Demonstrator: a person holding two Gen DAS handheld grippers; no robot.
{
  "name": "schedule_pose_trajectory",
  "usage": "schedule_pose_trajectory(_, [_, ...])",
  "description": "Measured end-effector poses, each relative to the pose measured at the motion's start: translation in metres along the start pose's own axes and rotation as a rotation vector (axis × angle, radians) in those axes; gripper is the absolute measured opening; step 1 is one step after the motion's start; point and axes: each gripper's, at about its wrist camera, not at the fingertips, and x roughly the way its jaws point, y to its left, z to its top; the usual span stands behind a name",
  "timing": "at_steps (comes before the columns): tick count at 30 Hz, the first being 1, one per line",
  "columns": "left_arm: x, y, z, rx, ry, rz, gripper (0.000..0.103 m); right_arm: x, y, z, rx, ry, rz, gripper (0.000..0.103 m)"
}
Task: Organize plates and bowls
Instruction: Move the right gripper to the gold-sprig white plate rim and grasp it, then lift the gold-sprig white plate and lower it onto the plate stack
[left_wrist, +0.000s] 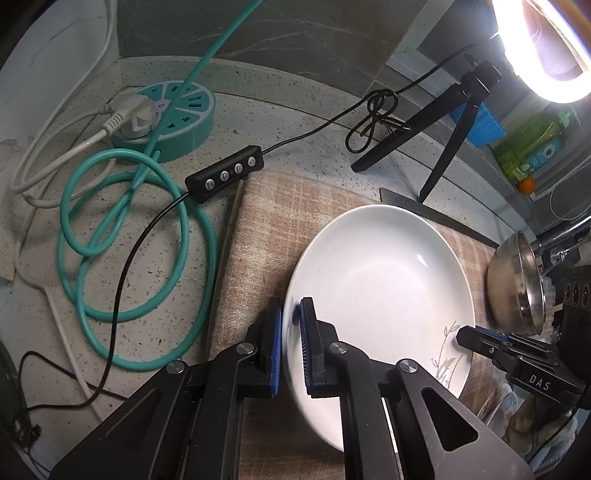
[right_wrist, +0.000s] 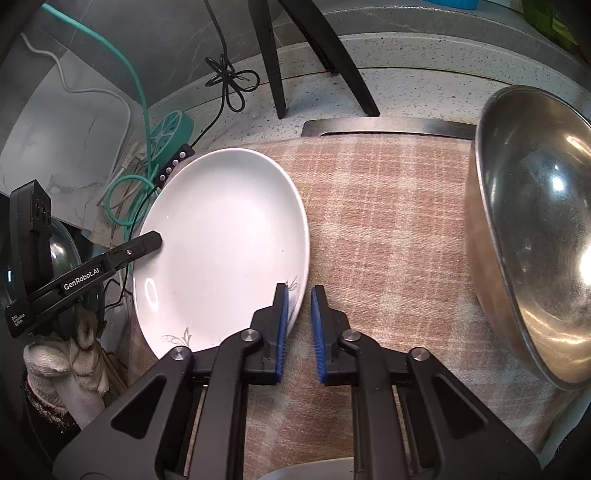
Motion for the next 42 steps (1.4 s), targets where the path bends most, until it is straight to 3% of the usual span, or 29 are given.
schedule_pose_trajectory(12, [-0.007, -0.008, -0.009, 0.003, -0.004, 0.015, 0.008, -0.008, 0.005, -0.008, -0.021, 0.011, -0.026, 0.009])
schedule_pose_trajectory(24, [-0.036, -0.026, -0.034, 0.017, -0.046, -0.009, 0.008, -0.051, 0.006, -0.032, -0.030, -0.018, -0.005, 0.009])
schedule_pose_trajectory(36, [-0.071, -0.077, -0.070, 0.077, -0.092, -0.058, 0.008, -0.111, -0.022, -0.074, -0.012, -0.069, 0.007, 0.010])
schedule_pose_trajectory(42, [-0.075, -0.105, -0.094, 0.097, -0.077, -0.084, 0.008, -0.135, -0.041, -0.098, 0.008, -0.069, -0.002, 0.009])
